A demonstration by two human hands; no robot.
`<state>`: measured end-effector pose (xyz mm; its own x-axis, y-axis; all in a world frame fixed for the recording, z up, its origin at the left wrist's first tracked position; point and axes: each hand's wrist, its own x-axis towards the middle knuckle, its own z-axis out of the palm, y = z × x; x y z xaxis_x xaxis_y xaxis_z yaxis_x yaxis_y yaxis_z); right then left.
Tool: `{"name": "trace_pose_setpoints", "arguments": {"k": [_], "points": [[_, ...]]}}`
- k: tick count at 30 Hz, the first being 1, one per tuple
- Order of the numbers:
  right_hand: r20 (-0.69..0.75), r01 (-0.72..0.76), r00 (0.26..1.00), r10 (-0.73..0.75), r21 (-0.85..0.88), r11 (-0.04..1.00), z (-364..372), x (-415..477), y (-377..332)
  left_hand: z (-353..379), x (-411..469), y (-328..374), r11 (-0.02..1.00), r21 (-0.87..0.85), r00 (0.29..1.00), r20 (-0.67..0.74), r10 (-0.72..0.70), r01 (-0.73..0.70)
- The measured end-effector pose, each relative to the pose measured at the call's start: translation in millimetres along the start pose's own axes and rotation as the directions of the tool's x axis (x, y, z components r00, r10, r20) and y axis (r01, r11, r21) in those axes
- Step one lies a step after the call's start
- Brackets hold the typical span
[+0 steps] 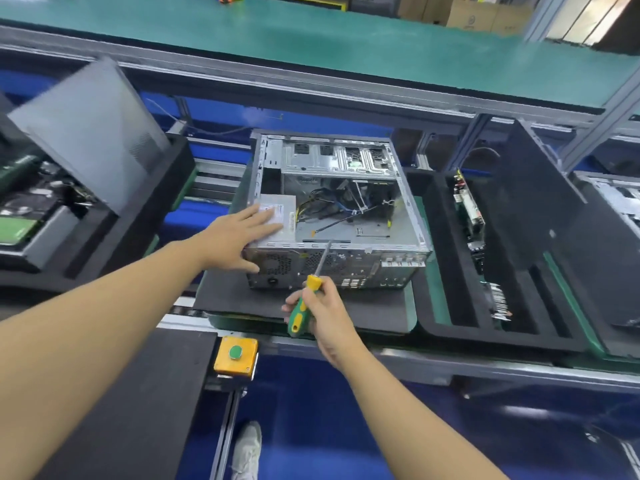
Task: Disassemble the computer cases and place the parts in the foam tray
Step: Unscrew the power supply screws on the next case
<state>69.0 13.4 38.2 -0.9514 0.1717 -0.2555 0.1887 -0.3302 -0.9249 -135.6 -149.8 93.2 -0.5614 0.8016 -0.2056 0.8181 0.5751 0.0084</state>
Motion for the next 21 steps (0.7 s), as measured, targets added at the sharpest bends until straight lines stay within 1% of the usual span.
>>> {"name": "trace_pose_setpoints", "arguments": {"k": [1,3,6,9,11,14,21], "points": [[0.016,-0.033,0.999,0.034,-0.063,0.997,3.6,-2.3,14.2,4.0,-1.1,-1.1,0.998,0.064,1.000,-0.011,0.003,-0.002],[0.024,-0.115,0.992,0.122,-0.190,0.975,8.9,-6.1,40.7,10.1,-1.5,-1.8,0.997,0.083,0.999,-0.049,0.004,0.000],[-0.016,-0.251,0.965,0.262,-0.348,0.903,13.9,-6.1,70.6,16.9,0.1,-3.6,1.000,0.008,0.995,-0.101,0.016,-0.015],[-0.054,-0.275,0.957,0.284,-0.474,0.837,19.4,-4.0,85.9,19.9,0.2,-5.4,0.997,-0.072,0.994,-0.110,0.014,-0.022],[-0.067,-0.268,0.960,0.271,-0.493,0.828,24.7,-1.4,89.8,20.1,0.1,-5.6,0.992,-0.124,0.994,-0.110,0.004,-0.018],[-0.100,-0.288,0.957,0.274,-0.464,0.837,32.8,3.9,88.1,20.5,0.1,-4.2,0.983,-0.182,0.993,-0.118,-0.001,-0.021],[-0.123,-0.314,0.949,0.290,-0.437,0.843,42.3,13.2,79.8,21.8,1.4,-3.2,0.975,-0.221,0.992,-0.125,-0.020,-0.008]]}}
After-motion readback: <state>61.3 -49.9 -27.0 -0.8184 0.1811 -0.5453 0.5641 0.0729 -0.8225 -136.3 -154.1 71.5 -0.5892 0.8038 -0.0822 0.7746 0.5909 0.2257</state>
